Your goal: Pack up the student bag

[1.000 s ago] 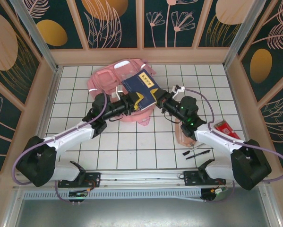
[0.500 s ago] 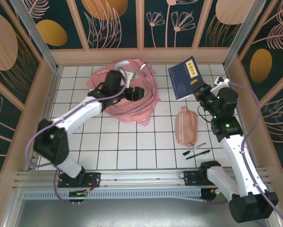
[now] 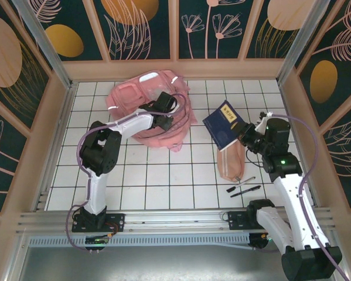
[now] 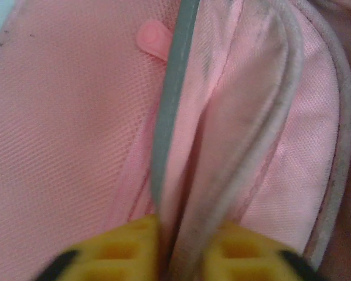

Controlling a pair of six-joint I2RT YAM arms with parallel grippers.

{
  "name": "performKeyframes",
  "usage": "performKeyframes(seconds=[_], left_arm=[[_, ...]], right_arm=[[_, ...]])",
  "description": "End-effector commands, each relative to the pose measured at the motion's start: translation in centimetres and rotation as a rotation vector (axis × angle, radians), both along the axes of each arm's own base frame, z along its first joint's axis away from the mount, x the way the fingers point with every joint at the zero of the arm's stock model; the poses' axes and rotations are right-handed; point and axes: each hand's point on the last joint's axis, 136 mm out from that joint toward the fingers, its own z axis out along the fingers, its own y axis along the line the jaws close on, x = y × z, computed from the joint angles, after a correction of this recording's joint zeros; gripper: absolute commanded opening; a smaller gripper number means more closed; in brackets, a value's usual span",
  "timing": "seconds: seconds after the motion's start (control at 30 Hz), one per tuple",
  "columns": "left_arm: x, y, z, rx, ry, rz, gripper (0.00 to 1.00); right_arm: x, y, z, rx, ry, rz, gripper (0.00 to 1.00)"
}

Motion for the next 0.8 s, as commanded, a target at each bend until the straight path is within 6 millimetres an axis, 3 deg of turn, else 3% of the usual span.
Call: performKeyframes(seconds=[0.0, 0.07, 0.17, 0.33, 0.47, 0.6, 0.7, 0.77], left_arm=[[1.0, 0.5, 5.5, -0.062, -0.107, 0.039, 0.00], [0.2, -0.6, 9.2, -0.163, -0.135, 0.002, 0.00], [-0.5, -0.8, 15.6, -0.288, -0.234, 0.000, 0.00], [-2.2, -0.9, 24.5, -0.461, -0.366, -0.012, 0.00], [-3.1, -2.2, 27.7, -0.573, -0.384, -0.072, 0.00], [-4.3, -3.4, 30.7, -0.711, -0.360, -0.105, 0.00], [-5.3, -4.4, 32.3, -0.801, -0.354, -0.158, 0.00], [-5.4, -4.7, 32.8, -0.832, -0.346, -0.163, 0.00]], right_arm=[[-1.1, 2.1, -0.6, 0.047, 0.011, 0.151, 0.00], [-1.7, 3.9, -1.3, 0.115, 0.046, 0.269, 0.00], [-2.4, 6.6, -0.9, 0.220, 0.060, 0.423, 0.00], [-0.4, 8.5, -0.8, 0.302, 0.103, 0.472, 0.00], [2.2, 11.5, 0.0, 0.364, 0.083, 0.545, 0.00], [7.4, 12.5, -2.4, 0.387, 0.109, 0.408, 0.00], [10.7, 14.4, -2.4, 0.474, 0.048, 0.373, 0.00], [12.4, 15.9, -1.3, 0.569, 0.000, 0.376, 0.00]])
